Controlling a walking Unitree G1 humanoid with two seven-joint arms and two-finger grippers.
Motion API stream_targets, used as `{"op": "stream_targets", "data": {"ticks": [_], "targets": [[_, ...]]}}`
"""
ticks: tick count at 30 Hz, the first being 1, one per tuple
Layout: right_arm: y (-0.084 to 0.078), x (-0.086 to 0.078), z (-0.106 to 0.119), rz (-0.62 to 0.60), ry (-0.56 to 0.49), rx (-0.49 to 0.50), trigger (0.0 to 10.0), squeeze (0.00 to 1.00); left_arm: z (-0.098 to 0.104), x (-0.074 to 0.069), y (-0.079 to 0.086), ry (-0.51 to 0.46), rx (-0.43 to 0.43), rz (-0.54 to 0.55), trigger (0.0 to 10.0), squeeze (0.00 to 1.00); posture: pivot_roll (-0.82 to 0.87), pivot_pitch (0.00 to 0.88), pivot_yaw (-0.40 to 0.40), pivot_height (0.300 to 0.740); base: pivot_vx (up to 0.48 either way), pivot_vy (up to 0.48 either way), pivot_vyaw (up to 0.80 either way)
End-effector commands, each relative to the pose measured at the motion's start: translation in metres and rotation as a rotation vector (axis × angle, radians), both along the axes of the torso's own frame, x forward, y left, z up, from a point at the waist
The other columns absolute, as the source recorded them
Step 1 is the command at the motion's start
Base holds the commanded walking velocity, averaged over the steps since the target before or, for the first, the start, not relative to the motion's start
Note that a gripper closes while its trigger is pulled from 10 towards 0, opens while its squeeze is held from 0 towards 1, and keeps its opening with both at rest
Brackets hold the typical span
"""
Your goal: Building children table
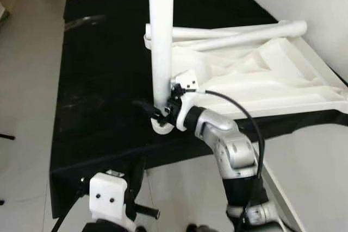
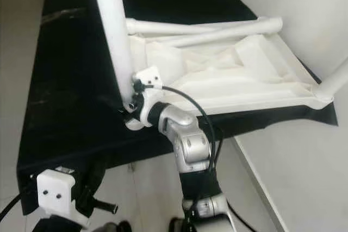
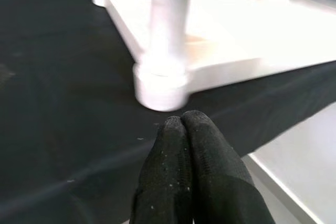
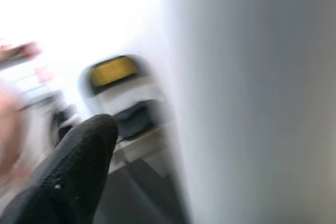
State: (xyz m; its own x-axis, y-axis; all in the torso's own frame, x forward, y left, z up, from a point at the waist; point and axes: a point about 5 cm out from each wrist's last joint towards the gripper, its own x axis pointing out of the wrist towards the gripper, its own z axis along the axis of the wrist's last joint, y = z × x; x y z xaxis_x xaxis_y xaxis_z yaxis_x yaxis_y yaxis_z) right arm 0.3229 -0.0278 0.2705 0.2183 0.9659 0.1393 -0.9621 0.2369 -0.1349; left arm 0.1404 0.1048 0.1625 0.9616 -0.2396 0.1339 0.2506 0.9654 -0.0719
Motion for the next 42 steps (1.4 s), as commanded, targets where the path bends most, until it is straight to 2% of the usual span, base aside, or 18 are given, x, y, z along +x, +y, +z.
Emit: {"op": "stream_targets", "data": {"ticks": [1,4,5,10,11,12,13,23,25,28,31,32,33,34,35,36,40,42], "targets": [[0.004,-0.002,0.001,0.196,-0.092,-0.057,10.0,0.00,-0.005,-0.003,-0.002,0.033,0.000,0.000,10.0,0.00,-0.01,0.231,-0.036,0.740,0.000,0.000,0.00],[0.004,0.001,0.003,0.243,-0.110,-0.089,10.0,0.00,-0.004,-0.004,-0.003,0.033,0.000,0.001,10.0,0.00,0.01,0.232,-0.035,0.740,0.000,0.000,0.00],[0.005,0.005,0.007,0.314,-0.112,-0.124,10.0,0.00,-0.004,-0.006,-0.003,0.034,0.001,0.002,10.0,0.00,0.01,0.239,-0.035,0.740,0.000,0.000,0.00],[0.007,0.012,0.012,0.356,-0.093,-0.138,10.0,0.00,-0.003,-0.007,-0.002,0.037,0.004,0.007,10.0,0.00,0.02,0.247,-0.030,0.740,0.000,0.000,0.00],[0.008,0.015,0.014,0.377,-0.077,-0.137,8.2,0.00,-0.003,-0.008,-0.002,0.039,0.006,0.009,10.0,0.00,0.03,0.249,-0.026,0.740,0.000,0.000,0.00],[0.008,0.015,0.014,0.377,-0.077,-0.137,8.2,0.00,-0.003,-0.008,-0.002,0.039,0.006,0.009,10.0,0.00,0.03,0.249,-0.026,0.740,0.000,0.000,0.00],[0.009,0.017,0.015,0.393,-0.063,-0.134,0.0,0.00,-0.003,-0.009,-0.001,0.041,0.008,0.010,10.0,0.00,0.03,0.250,-0.025,0.740,0.000,0.000,0.00],[-0.002,0.023,0.008,0.465,-0.041,-0.156,0.0,0.00,-0.003,-0.008,-0.001,0.044,0.010,0.011,10.0,0.00,0.02,0.253,-0.022,0.740,0.000,0.000,0.00],[-0.006,0.023,0.005,0.465,-0.039,-0.156,0.0,0.00,-0.003,-0.008,-0.001,0.043,0.009,0.011,10.0,0.00,0.02,0.252,-0.020,0.740,0.000,0.000,0.00],[-0.025,0.023,-0.007,0.372,-0.033,-0.131,0.0,0.00,-0.003,-0.007,-0.001,0.042,0.006,0.011,10.0,0.00,0.00,0.252,-0.018,0.740,0.000,0.000,0.00],[-0.041,0.020,-0.024,0.203,-0.011,-0.106,0.0,0.00,-0.003,-0.007,0.000,0.042,0.005,0.012,10.0,0.00,0.00,0.258,-0.016,0.740,0.000,0.000,0.00],[-0.041,0.020,-0.024,0.203,-0.011,-0.106,0.0,0.00,-0.003,-0.007,0.000,0.042,0.005,0.012,10.0,0.00,0.00,0.258,-0.016,0.740,0.000,0.000,0.00],[-0.046,0.013,-0.060,-0.283,0.091,-0.087,0.0,0.00,-0.002,-0.007,0.002,0.042,0.009,0.010,10.0,0.00,0.01,0.265,0.000,0.740,0.000,0.000,0.00],[-0.053,0.007,-0.075,-0.535,0.120,-0.089,0.0,0.00,-0.002,-0.007,0.004,0.042,0.012,0.009,10.0,0.00,0.01,0.265,0.000,0.740,0.000,0.000,0.00],[-0.053,0.007,-0.075,-0.535,0.120,-0.089,0.0,0.00,-0.002,-0.007,0.004,0.042,0.012,0.009,10.0,0.00,0.01,0.265,0.000,0.740,0.000,0.000,0.00],[-0.062,-0.014,-0.095,-0.761,0.165,-0.134,0.0,0.00,-0.002,-0.007,0.005,0.042,0.016,0.007,10.0,0.00,0.00,0.272,0.011,0.740,0.000,0.000,0.00],[-0.054,-0.032,-0.107,-0.707,0.209,-0.184,0.0,0.00,-0.003,-0.005,0.007,0.041,0.018,0.004,10.0,0.00,-0.02,0.250,0.020,0.740,0.000,0.000,0.00],[-0.048,-0.023,-0.103,-0.683,0.169,-0.186,0.0,0.00,-0.004,-0.003,0.007,0.041,0.018,0.003,10.0,0.00,-0.02,0.245,0.022,0.740,0.000,0.000,0.00]]}}
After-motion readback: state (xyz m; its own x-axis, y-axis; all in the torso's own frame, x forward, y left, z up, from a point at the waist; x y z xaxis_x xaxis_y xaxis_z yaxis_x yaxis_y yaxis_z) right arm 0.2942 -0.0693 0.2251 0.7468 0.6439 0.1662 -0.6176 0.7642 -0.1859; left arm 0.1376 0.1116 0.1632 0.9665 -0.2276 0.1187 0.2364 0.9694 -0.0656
